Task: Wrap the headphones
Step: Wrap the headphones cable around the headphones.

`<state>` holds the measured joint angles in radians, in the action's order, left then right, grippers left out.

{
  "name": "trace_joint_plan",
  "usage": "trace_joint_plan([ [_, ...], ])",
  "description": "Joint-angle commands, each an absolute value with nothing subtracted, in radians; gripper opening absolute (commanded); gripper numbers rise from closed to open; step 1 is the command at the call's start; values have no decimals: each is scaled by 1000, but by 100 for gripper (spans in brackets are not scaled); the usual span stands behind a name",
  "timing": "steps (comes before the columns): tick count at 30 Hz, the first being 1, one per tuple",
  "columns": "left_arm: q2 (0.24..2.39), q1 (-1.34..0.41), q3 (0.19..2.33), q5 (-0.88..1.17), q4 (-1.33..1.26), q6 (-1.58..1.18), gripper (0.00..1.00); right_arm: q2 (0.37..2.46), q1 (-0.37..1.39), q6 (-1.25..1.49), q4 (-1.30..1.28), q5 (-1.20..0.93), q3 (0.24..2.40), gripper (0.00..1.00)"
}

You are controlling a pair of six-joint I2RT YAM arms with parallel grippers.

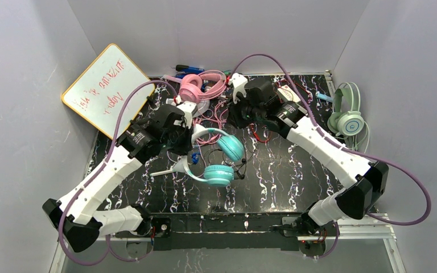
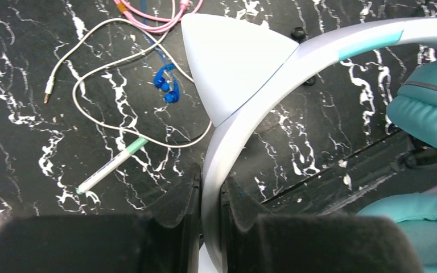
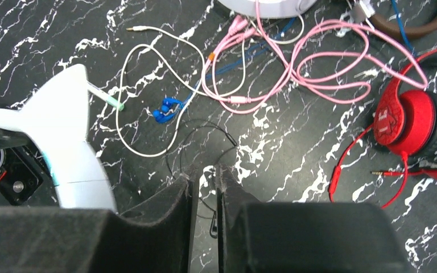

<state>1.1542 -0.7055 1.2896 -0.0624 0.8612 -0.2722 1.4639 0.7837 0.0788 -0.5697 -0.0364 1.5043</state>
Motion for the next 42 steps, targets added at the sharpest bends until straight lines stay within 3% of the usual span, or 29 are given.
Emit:
trace_joint_plan([
  [1, 1088, -712, 1274, 62, 795, -311, 0, 1396, 720, 127, -495, -162, 1470, 29],
  [5, 1068, -711, 1264, 125, 757, -344, 0, 1363, 666, 159, -465, -233, 1436, 35],
  [15, 1072, -711, 1331, 107, 783, -420, 0, 1310, 569, 211, -374, -292, 1313, 40],
  [24, 1135, -706, 1470, -194, 943, -566, 0, 1130, 517, 240, -303, -161, 1094, 46],
  [30, 1180, -664, 1568, -206, 1000, -614, 0, 995, 518, 302, -253, -43, 899, 51],
  [32, 1187, -649, 1591, -208, 1009, -634, 0, 965, 518, 339, -247, -8, 853, 57],
  [36, 1205, -626, 1641, -211, 1040, -669, 0, 919, 518, 357, -237, 10, 788, 81],
  [42, 1231, -607, 1687, -196, 1060, -703, 0, 877, 518, 325, -196, -161, 702, 91],
])
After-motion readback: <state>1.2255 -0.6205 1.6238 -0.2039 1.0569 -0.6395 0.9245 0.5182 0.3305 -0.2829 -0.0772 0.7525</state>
